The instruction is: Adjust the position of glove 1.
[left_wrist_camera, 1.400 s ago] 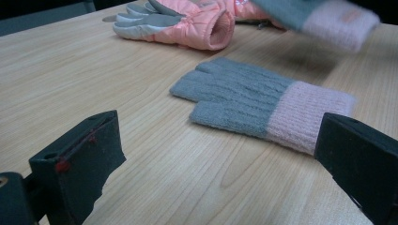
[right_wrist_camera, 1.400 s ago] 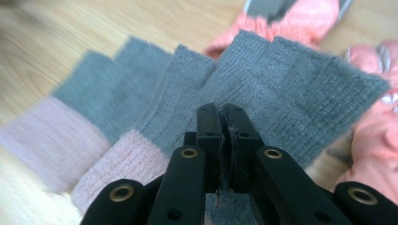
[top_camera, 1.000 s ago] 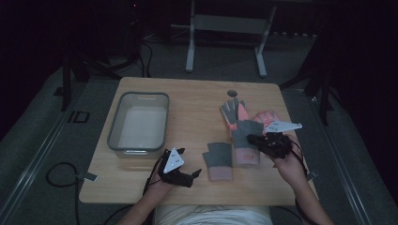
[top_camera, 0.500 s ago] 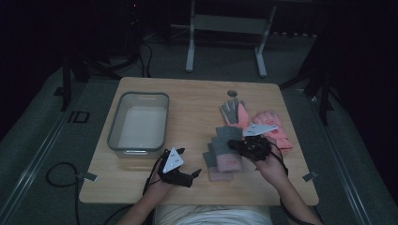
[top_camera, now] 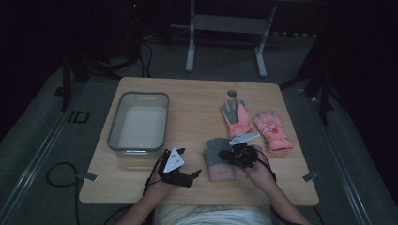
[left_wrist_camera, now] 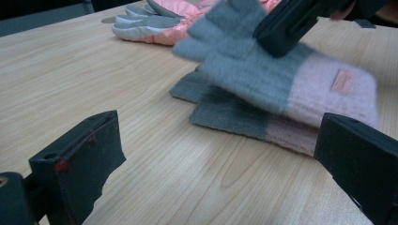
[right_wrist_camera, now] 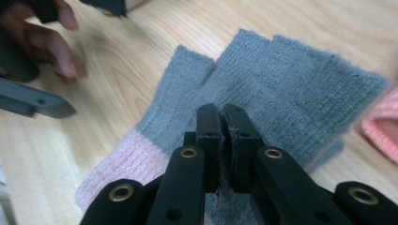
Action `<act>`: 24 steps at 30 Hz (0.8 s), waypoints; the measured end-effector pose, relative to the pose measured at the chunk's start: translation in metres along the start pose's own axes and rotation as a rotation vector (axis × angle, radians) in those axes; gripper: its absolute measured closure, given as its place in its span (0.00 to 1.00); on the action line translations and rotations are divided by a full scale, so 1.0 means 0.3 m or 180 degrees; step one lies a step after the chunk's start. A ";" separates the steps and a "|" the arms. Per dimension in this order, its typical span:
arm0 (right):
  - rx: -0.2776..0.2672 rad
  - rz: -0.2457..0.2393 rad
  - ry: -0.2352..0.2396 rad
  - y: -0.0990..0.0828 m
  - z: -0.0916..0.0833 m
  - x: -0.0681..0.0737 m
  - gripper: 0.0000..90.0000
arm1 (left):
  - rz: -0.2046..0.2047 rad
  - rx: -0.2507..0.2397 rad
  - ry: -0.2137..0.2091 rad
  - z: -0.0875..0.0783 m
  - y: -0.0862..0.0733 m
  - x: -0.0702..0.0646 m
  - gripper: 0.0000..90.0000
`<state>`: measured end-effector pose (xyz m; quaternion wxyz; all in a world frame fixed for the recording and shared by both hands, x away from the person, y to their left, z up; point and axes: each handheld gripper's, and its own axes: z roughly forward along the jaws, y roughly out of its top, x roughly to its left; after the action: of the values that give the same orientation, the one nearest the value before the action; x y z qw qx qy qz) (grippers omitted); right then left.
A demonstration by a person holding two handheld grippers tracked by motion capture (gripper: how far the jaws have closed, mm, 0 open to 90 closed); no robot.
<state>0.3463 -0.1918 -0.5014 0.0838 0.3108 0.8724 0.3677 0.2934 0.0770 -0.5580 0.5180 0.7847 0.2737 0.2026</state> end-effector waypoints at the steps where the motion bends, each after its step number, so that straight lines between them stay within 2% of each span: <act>1: 0.0000 0.0000 0.0000 0.000 0.000 0.000 0.95 | 0.0000 0.0000 0.0000 0.000 0.000 0.000 0.01; 5: 0.0054 0.0096 0.0019 -0.018 0.032 -0.022 0.95 | 0.0008 0.0013 -0.0003 0.001 0.001 -0.001 0.01; 15: 0.0127 0.0159 0.0019 -0.045 0.083 -0.039 0.94 | -0.0006 0.0010 -0.0017 0.000 0.000 0.000 0.01; 19: 0.0110 0.0184 0.0015 -0.050 0.087 -0.038 0.92 | 0.0004 0.0005 -0.0015 0.000 0.000 -0.001 0.01; 21: 0.0079 0.0206 0.0001 -0.049 0.082 -0.038 0.87 | 0.0008 -0.0017 -0.0026 -0.001 0.000 -0.002 0.01; 23: 0.0048 0.0209 -0.0013 -0.046 0.072 -0.038 0.87 | 0.0030 -0.0044 -0.0036 -0.003 -0.001 -0.005 0.01; 24: -0.0036 0.0204 -0.0037 -0.037 0.045 -0.039 0.82 | 0.0049 -0.0017 -0.0042 -0.002 0.000 -0.007 0.01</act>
<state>0.3553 -0.1968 -0.5199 0.0787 0.3402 0.8594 0.3734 0.2913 0.0763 -0.5579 0.5203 0.7867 0.2637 0.2021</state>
